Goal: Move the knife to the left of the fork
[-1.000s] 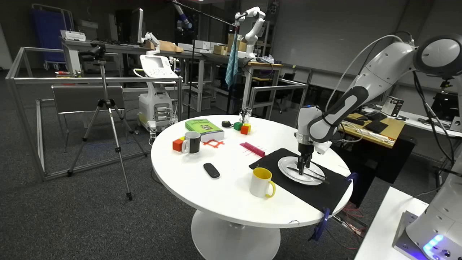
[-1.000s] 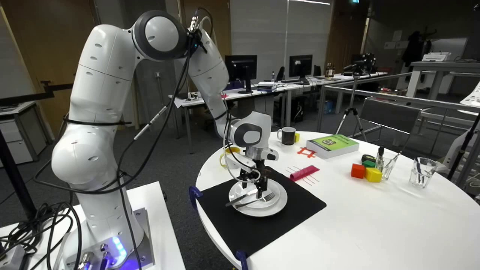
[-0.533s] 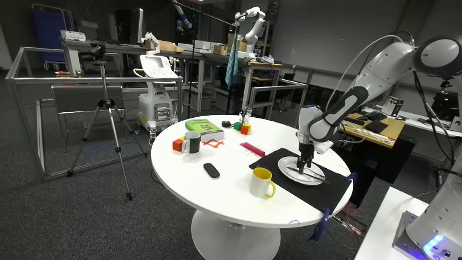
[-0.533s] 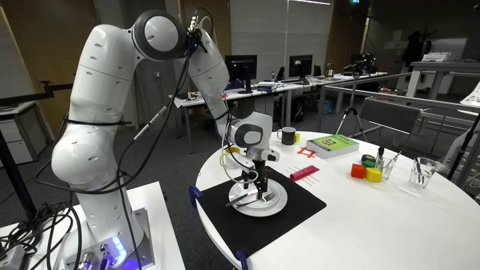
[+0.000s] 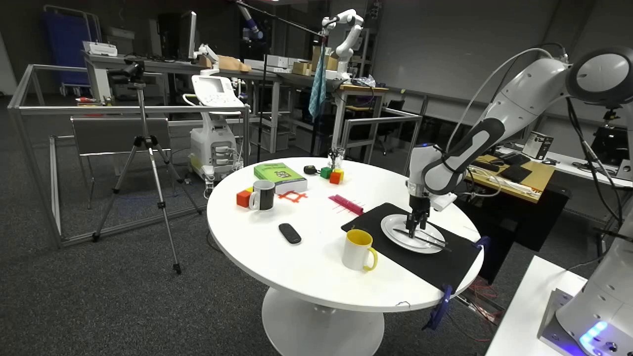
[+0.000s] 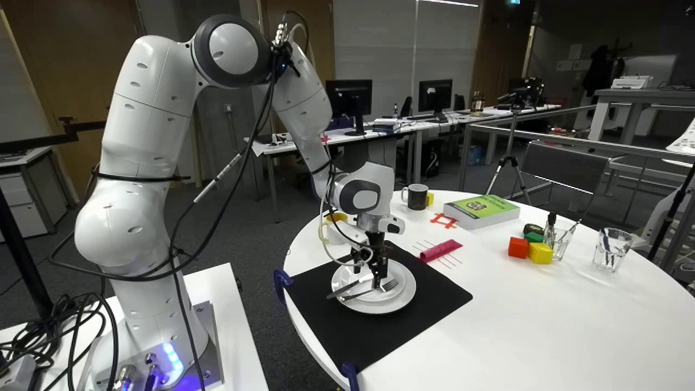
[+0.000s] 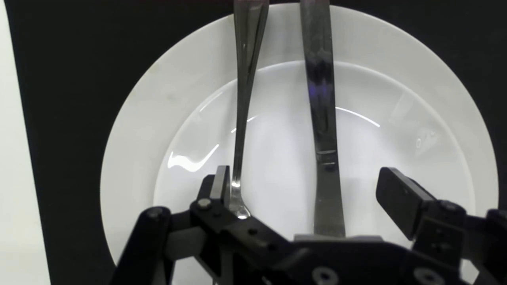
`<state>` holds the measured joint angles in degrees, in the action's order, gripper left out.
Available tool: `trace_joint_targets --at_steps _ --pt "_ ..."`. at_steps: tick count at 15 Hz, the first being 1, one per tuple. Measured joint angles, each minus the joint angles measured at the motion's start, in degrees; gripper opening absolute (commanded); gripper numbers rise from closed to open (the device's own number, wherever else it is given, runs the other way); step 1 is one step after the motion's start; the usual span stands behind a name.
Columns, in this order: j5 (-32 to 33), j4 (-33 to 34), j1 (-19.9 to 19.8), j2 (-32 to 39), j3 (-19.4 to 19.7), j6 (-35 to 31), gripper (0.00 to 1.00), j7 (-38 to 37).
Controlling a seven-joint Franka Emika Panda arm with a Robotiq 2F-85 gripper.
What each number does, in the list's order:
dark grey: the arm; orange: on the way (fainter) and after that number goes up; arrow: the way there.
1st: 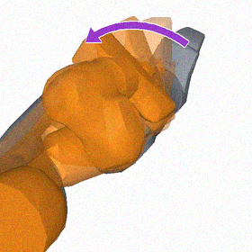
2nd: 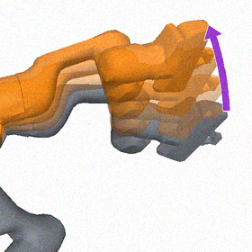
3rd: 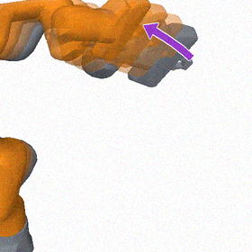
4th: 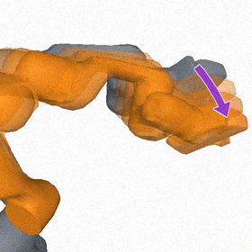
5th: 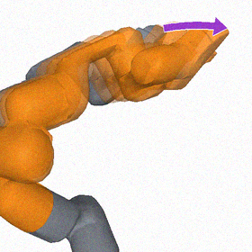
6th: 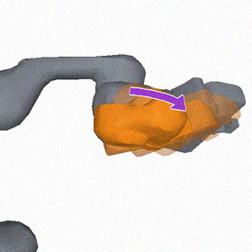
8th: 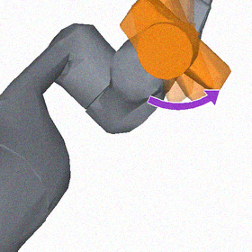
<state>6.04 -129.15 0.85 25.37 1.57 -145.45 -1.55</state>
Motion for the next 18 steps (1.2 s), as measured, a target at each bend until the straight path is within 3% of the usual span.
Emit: trace_joint_targets --at_steps 18 --pt "-3.33 -0.58 -2.48 0.00 -0.97 -1.07 1.00 3.25"
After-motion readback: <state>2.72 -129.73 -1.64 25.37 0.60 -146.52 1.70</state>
